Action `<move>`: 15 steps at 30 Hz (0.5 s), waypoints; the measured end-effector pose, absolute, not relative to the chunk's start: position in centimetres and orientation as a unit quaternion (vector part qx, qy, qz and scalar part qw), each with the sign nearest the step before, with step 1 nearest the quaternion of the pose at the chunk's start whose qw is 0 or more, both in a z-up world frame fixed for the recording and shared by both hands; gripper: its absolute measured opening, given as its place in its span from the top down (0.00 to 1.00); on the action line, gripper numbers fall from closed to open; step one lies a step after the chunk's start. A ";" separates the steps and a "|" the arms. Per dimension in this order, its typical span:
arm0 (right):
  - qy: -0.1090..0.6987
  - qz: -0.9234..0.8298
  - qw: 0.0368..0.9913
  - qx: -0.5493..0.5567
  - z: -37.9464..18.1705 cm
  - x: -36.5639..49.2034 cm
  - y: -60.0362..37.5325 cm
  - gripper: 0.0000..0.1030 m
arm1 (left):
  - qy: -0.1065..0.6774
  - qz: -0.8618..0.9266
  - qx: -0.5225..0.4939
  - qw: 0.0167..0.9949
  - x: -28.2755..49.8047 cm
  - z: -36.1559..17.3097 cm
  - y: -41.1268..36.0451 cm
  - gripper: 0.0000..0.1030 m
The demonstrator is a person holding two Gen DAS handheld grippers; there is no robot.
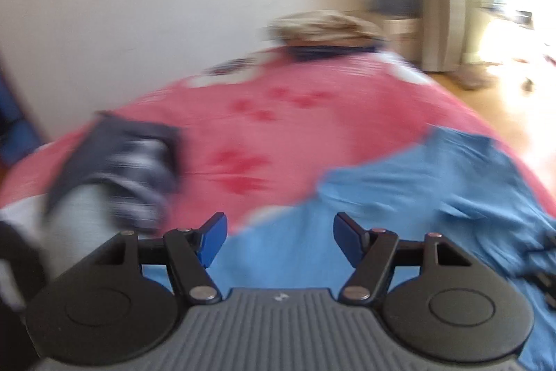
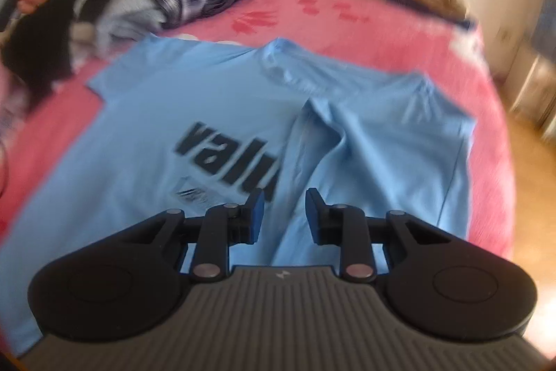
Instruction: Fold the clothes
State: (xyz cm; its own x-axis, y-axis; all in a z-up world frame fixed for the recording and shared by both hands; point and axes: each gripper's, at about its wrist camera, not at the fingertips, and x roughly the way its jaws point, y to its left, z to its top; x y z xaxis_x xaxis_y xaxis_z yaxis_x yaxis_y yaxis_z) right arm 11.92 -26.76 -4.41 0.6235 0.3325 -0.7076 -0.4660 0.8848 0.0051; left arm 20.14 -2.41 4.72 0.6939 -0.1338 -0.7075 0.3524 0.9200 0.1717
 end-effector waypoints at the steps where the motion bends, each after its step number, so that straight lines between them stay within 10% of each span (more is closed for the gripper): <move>1: 0.361 0.206 0.903 -0.107 -4.8 11.9 -26.3 0.76 | 0.361 -0.160 0.153 0.906 19.5 3.5 -3.3 0.33; 15: 0.378 0.118 0.909 -0.129 -5.6 11.5 -26.4 0.95 | 0.341 -0.307 0.170 0.872 20.2 -6.9 -12.5 0.33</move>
State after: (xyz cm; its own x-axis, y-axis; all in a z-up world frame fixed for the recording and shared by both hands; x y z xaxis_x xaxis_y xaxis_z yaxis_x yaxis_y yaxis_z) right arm 11.47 -26.44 -5.61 0.6857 0.1169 -0.7185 -0.3120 0.9390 -0.1449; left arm 20.23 -12.50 -6.87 0.5798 -0.4189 -0.6989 0.6508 0.7542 0.0879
